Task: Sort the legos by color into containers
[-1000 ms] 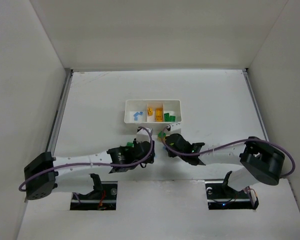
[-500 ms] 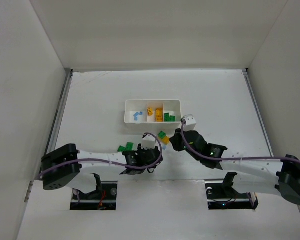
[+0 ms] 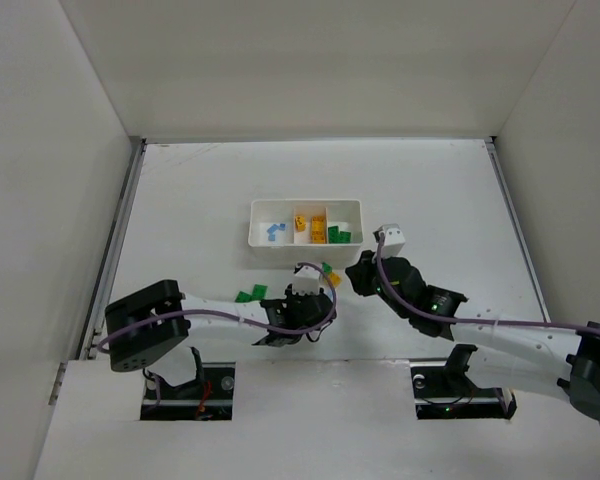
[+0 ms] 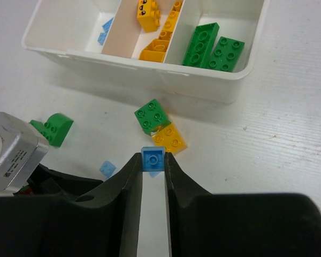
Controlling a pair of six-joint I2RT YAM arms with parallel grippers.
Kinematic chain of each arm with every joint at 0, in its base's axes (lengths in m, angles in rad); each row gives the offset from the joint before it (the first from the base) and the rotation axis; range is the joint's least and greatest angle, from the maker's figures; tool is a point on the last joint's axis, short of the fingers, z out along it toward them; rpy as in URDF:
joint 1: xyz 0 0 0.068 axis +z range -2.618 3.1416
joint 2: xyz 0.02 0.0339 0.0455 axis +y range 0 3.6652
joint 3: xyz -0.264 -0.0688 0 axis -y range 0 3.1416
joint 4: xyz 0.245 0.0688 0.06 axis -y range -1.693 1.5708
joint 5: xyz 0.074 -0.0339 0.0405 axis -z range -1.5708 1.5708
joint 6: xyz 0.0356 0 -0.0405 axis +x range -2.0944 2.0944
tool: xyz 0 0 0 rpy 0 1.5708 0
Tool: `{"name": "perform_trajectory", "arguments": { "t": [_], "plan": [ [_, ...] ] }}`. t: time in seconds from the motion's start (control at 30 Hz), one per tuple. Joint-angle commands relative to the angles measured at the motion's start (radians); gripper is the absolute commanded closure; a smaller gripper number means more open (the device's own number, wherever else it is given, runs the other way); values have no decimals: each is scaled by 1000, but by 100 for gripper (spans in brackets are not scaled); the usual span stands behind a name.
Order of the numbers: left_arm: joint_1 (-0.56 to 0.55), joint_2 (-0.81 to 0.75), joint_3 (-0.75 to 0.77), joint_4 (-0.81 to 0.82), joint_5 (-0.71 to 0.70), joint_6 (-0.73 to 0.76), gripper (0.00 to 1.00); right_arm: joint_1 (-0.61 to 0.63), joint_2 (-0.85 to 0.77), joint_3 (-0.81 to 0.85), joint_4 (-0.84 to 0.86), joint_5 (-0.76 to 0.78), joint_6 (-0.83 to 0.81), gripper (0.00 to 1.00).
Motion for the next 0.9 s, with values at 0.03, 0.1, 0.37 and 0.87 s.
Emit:
{"name": "perform_trajectory", "arguments": {
  "t": [0.03,0.1,0.37,0.87],
  "plan": [
    [16,48,30,29,-16,1,71,-3,-10,-4,45,2,-13,77],
    [17,57,32,30,-16,5,78,-3,-8,-6,46,1,-13,77],
    [8,-16,0,12,-45,17,91,-23,-7,16,63,-16,-26,77],
    [37,-570,-120,-114,-89,18,91,3,430,413,247,-142,-118,77]
  ]
}}
